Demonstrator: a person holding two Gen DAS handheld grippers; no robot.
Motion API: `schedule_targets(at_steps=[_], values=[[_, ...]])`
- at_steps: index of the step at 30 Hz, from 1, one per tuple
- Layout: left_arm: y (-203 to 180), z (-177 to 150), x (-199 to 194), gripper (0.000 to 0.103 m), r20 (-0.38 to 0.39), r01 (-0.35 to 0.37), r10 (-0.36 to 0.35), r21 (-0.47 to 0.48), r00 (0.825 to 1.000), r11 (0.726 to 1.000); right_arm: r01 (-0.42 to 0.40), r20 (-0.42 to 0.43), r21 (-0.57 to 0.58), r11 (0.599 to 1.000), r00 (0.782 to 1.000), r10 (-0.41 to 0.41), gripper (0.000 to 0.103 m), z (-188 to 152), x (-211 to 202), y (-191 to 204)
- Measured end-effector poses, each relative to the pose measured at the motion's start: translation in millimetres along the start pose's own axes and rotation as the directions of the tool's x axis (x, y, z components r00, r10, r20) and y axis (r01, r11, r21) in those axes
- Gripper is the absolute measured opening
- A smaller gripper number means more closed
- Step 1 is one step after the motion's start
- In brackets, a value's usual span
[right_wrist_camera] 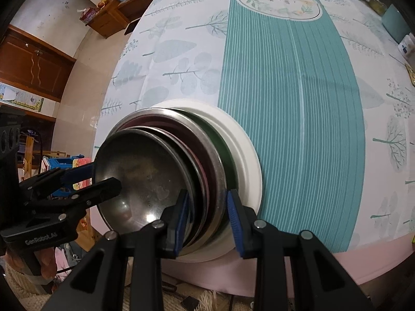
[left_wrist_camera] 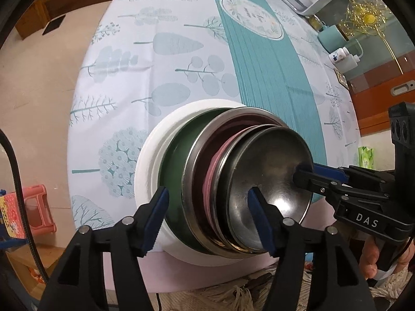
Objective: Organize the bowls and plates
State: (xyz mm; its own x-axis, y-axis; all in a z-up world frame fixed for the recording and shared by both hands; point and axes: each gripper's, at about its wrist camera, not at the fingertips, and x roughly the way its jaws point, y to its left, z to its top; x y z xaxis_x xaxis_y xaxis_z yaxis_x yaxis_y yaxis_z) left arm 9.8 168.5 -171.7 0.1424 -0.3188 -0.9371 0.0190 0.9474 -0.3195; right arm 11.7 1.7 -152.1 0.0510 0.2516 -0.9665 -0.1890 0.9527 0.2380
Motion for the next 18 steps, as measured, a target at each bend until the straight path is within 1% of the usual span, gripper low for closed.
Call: schedule_targets(at_steps=[3,5,7,9,13,18], values=[[-2,-2,-8,0.069,0.021,-0.012,0.011,0.021,1.0,1.0,0.002,0.018,-0.002,1.0,1.0,-0.002,0.031,-4,-6,2],[-3,-4,-15,0.078,0.044,-0.012,0.011,0.029,0.999,1.0,0.004,0.04,0.0,1.0,0.999,-0.004,0.031,-7,-12,4],[-3,-6,-23,0.08,0.068,-0.01,0.008,0.03,0.998,0.999,0.005,0.064,0.007,1.0,0.998,-0.005,0.031,-10,-17,6],[-4,-7,-30,0.081,0.094,-0.025,0.021,0.041,0.995,0.999,0.006,0.097,0.016,1.0,0.995,-0.008,0.031,-15,-27,7],[-8,-11,-45,0.089,0.144,-0.056,0.046,0.064,0.988,0.996,0.028,0.179,0.036,0.999,0.983,-0.034,0.031,-23,-45,11],[-19,-13,-60,0.094,0.211,-0.105,0.083,0.095,0.974,0.99,0.064,0.291,0.066,0.996,0.953,-0.081,0.031,-39,-70,15]])
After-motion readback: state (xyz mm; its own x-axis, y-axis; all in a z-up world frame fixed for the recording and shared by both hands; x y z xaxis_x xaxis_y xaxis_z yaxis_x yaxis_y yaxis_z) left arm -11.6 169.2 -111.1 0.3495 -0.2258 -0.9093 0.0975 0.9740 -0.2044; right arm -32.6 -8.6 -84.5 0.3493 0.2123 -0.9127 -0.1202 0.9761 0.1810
